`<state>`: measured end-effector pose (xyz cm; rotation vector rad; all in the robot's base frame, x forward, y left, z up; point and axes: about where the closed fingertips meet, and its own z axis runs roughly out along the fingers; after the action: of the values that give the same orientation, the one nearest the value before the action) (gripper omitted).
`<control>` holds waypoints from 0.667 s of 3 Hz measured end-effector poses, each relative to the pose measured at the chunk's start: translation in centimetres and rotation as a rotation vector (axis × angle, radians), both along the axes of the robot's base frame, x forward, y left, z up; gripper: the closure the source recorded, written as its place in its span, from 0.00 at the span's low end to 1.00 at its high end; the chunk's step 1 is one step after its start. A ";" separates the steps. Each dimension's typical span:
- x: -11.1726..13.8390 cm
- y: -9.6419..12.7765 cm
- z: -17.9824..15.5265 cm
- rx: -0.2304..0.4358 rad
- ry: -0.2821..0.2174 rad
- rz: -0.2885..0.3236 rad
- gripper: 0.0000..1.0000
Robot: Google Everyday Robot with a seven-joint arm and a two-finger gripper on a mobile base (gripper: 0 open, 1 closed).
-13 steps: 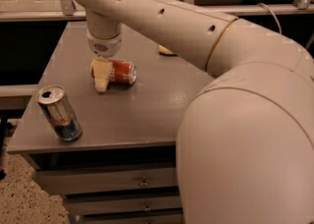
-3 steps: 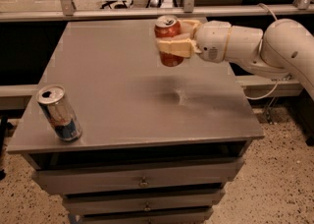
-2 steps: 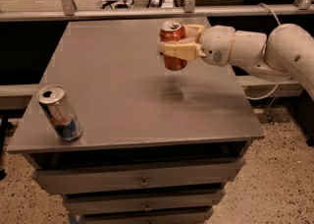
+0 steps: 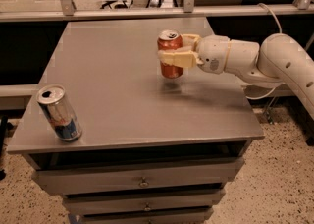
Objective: Place coke can upright
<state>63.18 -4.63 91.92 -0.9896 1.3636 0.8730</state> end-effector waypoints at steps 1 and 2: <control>-0.3 0.2 -0.9 0.001 -0.005 0.016 0.59; -0.6 0.4 -1.8 0.003 -0.005 0.027 0.35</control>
Offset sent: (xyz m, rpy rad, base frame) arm -0.0088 -0.0002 -0.0299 0.0046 -0.0029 0.0287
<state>62.60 -4.22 90.09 -1.0095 1.3473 0.8925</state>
